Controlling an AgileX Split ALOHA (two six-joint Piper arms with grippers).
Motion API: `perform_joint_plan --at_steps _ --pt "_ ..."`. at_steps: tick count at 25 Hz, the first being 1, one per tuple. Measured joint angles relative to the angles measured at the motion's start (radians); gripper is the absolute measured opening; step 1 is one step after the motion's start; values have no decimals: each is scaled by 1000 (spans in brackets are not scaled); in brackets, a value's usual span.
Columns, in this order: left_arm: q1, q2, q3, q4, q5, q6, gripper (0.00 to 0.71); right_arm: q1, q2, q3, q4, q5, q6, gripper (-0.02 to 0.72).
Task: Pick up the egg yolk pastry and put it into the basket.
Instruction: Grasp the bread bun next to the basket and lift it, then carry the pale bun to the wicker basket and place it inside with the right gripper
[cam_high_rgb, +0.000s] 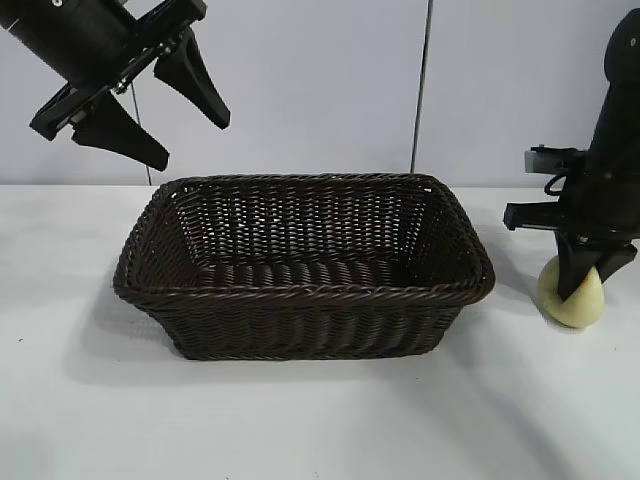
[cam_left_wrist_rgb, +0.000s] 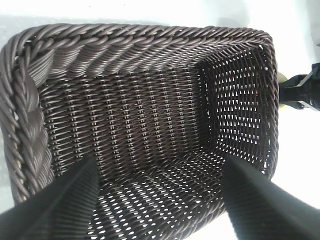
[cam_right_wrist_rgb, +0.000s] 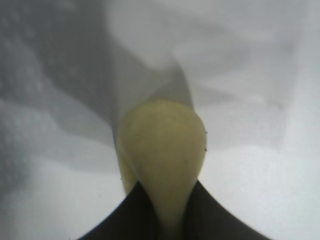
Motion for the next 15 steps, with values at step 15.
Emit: perform_joint_plan --at_steps 15 --pt "0 0 0 0 0 0 507 0 -327 -14 45 61 0 34"
